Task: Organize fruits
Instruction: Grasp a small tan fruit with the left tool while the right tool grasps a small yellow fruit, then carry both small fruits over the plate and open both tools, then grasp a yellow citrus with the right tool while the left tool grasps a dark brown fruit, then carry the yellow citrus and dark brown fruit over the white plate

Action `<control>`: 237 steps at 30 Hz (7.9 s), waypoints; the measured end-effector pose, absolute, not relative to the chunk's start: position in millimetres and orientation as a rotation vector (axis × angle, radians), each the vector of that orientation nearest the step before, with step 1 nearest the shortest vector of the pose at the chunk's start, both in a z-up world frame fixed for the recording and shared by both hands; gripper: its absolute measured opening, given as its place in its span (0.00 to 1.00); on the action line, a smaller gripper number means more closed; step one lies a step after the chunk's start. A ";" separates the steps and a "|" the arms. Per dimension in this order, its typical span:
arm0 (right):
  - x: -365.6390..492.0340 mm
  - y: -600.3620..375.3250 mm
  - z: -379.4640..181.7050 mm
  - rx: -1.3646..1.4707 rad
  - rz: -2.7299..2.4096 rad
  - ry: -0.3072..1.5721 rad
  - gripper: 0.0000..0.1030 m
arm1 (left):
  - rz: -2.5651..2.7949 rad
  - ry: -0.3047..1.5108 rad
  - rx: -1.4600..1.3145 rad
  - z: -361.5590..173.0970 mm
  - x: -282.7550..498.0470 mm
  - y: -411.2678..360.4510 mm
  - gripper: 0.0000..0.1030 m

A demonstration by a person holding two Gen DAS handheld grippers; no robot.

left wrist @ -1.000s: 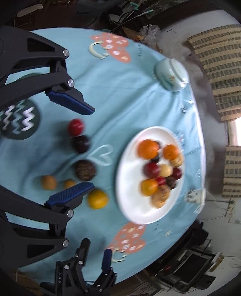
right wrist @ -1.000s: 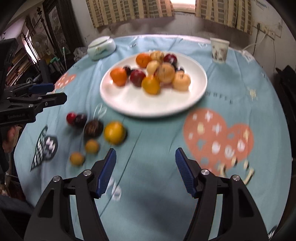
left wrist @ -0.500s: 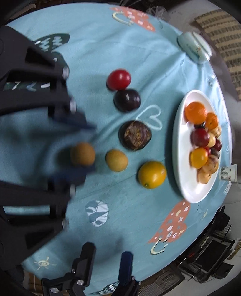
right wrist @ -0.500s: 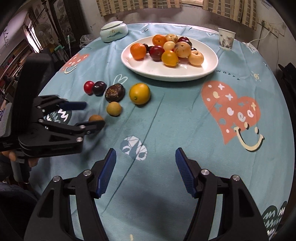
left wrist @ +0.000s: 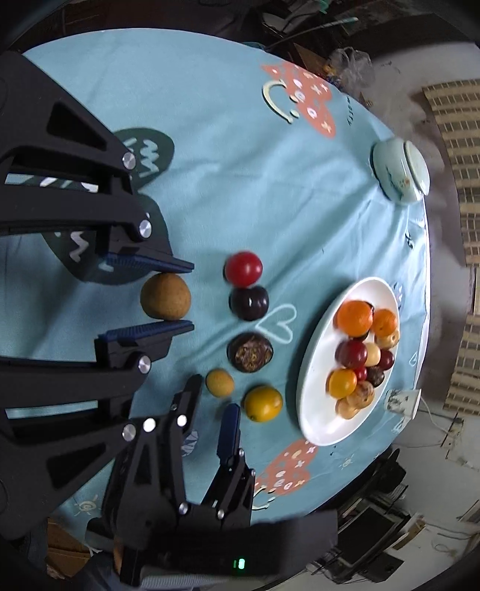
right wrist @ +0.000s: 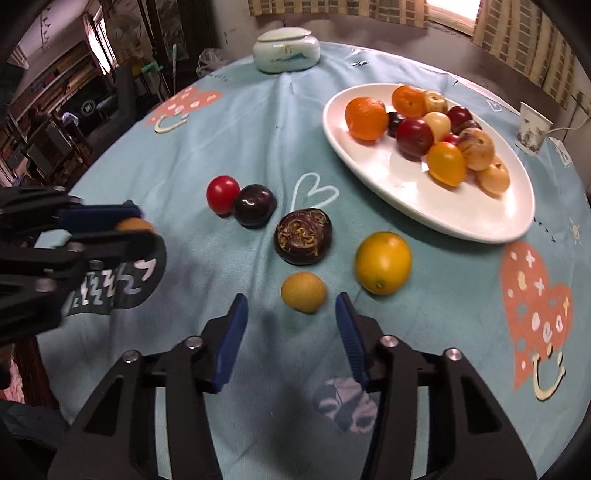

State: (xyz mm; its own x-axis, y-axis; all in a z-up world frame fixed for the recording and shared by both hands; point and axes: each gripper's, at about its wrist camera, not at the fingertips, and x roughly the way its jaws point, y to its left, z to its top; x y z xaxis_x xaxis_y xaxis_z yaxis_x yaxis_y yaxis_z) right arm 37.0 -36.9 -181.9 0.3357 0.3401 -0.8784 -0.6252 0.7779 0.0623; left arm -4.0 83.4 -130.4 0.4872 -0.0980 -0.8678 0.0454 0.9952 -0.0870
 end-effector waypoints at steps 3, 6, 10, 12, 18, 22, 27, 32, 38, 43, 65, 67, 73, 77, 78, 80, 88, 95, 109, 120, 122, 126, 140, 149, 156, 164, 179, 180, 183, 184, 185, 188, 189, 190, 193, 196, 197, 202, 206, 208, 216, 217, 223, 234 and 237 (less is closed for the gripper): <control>43.6 -34.3 -191.5 -0.329 0.638 1.075 0.38 | -0.085 1.059 -0.063 -128.9 -6.7 87.4 0.25; 42.6 -39.6 -193.4 -0.320 0.659 1.081 0.27 | -0.101 1.065 -0.067 -129.4 -4.7 84.4 0.25; 35.0 -58.7 -178.6 -0.247 0.671 1.058 0.27 | -0.139 1.058 -0.055 -124.0 -0.3 71.6 0.25; 31.4 -69.8 -168.8 -0.220 0.665 1.039 0.27 | -0.163 1.045 -0.042 -118.5 3.8 62.8 0.25; 22.2 -112.8 -139.3 -0.114 0.626 0.982 0.27 | -0.214 1.005 0.009 -94.5 27.7 30.8 0.25; 20.2 -130.5 -132.3 -0.060 0.603 0.972 0.27 | -0.244 0.980 0.040 -79.7 44.9 10.8 0.25; 21.2 -144.9 -140.4 -0.012 0.575 0.994 0.27 | -0.265 0.974 0.069 -73.1 59.5 -6.7 0.25; 29.1 -150.2 -146.0 0.019 0.568 1.005 0.27 | -0.267 0.986 0.090 -74.1 70.7 -14.6 0.25; 52.0 -150.9 -133.8 0.009 0.565 0.969 0.27 | -0.246 0.981 0.102 -72.8 89.1 -17.5 0.25; 81.7 -149.4 -115.8 -0.019 0.566 0.922 0.27 | -0.229 0.965 0.115 -68.8 106.2 -19.4 0.26; 211.5 -115.9 -105.4 -0.118 0.566 0.855 0.28 | -0.088 1.003 0.106 -102.3 200.3 5.0 0.26; 219.3 -109.4 -112.8 -0.152 0.553 0.885 0.28 | -0.078 1.007 0.103 -106.0 205.1 7.0 0.39; 225.9 -112.0 -118.9 -0.163 0.523 0.885 0.32 | -0.058 0.998 0.102 -107.9 206.6 13.8 0.57; 215.8 -124.4 -115.6 -0.145 0.513 0.891 0.32 | -0.038 0.983 0.065 -100.3 197.0 28.2 0.61; 211.5 -126.9 -115.3 -0.147 0.512 0.893 0.32 | -0.032 0.978 0.056 -97.9 193.2 32.9 0.63; 198.1 -135.0 -116.5 -0.143 0.512 0.906 0.32 | -0.014 0.973 0.040 -94.1 182.7 45.6 0.67; 110.8 -137.4 -149.7 -0.140 0.620 1.000 0.64 | 0.090 1.051 -0.087 -111.6 116.3 115.3 0.71; 86.9 -90.7 -180.2 -0.273 0.650 1.030 0.64 | 0.103 1.147 -0.131 -140.4 54.2 133.8 0.72; 84.6 -112.1 -182.9 -0.219 0.637 1.076 0.37 | -0.147 1.074 0.143 -139.7 74.3 12.7 0.72; 76.0 -138.2 -185.0 -0.135 0.592 1.094 0.37 | -0.208 1.187 0.277 -191.2 99.9 -11.9 0.45; 76.4 -135.3 -184.4 -0.135 0.595 1.092 0.37 | -0.215 1.191 0.248 -192.2 99.4 -6.7 0.40; 74.6 -130.8 -181.7 -0.141 0.603 1.087 0.37 | -0.199 1.181 0.233 -186.4 97.6 -0.7 0.40; 51.7 -125.1 -175.9 -0.146 0.620 1.092 0.37 | -0.204 1.121 0.186 -146.2 79.6 -4.5 0.40; 29.8 -124.0 -167.7 -0.154 0.623 1.077 0.37 | -0.193 1.094 0.160 -132.0 60.0 4.0 0.40; 9.5 -127.5 -168.4 -0.142 0.621 1.079 0.37 | -0.150 1.101 0.041 -130.3 24.2 51.3 0.40; -6.8 -124.8 -179.4 -0.128 0.626 1.105 0.37 | -0.119 1.151 -0.117 -149.8 -7.0 91.1 0.40; -17.4 -116.2 -188.2 -0.143 0.649 1.132 0.37 | -0.137 1.153 0.023 -147.2 -15.7 51.8 0.40; -18.4 -115.8 -188.3 -0.143 0.651 1.133 0.38 | -0.144 1.147 0.029 -144.7 -15.8 48.3 0.40; -23.8 -115.2 -186.5 -0.136 0.662 1.134 0.38 | -0.159 1.138 0.048 -140.0 -16.1 41.4 0.40; -25.5 -115.1 -186.2 -0.137 0.664 1.133 0.38 | -0.163 1.134 0.056 -138.8 -16.2 39.2 0.40; -27.1 -115.0 -186.3 -0.139 0.662 1.134 0.38 | -0.164 1.132 0.058 -138.3 -16.1 38.1 0.40; -31.0 -115.6 -188.2 -0.141 0.655 1.142 0.38 | -0.160 1.135 0.065 -139.4 -16.7 36.9 0.40; -33.1 -116.1 -188.6 -0.139 0.652 1.144 0.38 | -0.155 1.133 0.074 -139.8 -17.5 36.9 0.40; -34.8 -116.5 -188.4 -0.134 0.648 1.145 0.38 | -0.148 1.133 0.081 -140.8 -17.8 37.0 0.40; -47.4 -120.1 -185.6 -0.099 0.654 1.148 0.38 | -0.147 1.143 0.077 -144.0 -22.2 39.2 0.40; -59.5 -120.3 -188.9 -0.104 0.663 1.167 0.38 | -0.157 1.163 0.080 -149.8 -24.9 37.7 0.40; -59.6 -120.2 -190.4 -0.107 0.659 1.172 0.38 | -0.159 1.166 0.084 -151.2 -24.1 36.5 0.40; -41.9 -122.0 -178.9 -0.095 0.620 1.126 0.37 | -0.182 1.145 0.101 -142.2 -12.2 26.8 0.40; -19.2 -125.1 -158.6 -0.075 0.590 1.060 0.37 | -0.195 1.112 0.113 -128.4 4.1 19.7 0.40; -8.8 -126.4 -149.1 -0.068 0.581 1.031 0.37 | -0.204 1.089 0.120 -120.2 12.6 16.0 0.40; 20.8 -140.1 -106.5 -0.043 0.550 0.912 0.37 | -0.219 1.011 0.121 -89.6 44.5 7.1 0.40; 23.4 -142.3 -100.5 -0.041 0.547 0.897 0.37 | -0.219 1.000 0.121 -85.6 48.6 6.7 0.40; 46.1 -147.7 -74.9 -0.036 0.528 0.831 0.37 | -0.214 0.951 0.119 -65.0 70.8 3.9 0.40; 86.7 -137.9 -54.5 -0.075 0.532 0.776 0.37 | -0.195 0.902 0.119 -45.6 111.8 2.8 0.41; 99.8 -133.5 -50.1 -0.086 0.538 0.763 0.37 | -0.187 0.900 0.116 -44.7 124.1 3.6 0.41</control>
State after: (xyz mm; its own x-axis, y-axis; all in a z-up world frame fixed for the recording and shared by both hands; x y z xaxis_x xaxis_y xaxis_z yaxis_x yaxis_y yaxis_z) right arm 99.8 -133.5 -50.1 0.5954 0.4317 -0.6776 -0.4927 0.8624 0.1164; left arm 124.1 3.6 -44.7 0.6069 -0.1124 -0.7868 0.2099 0.9775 0.0223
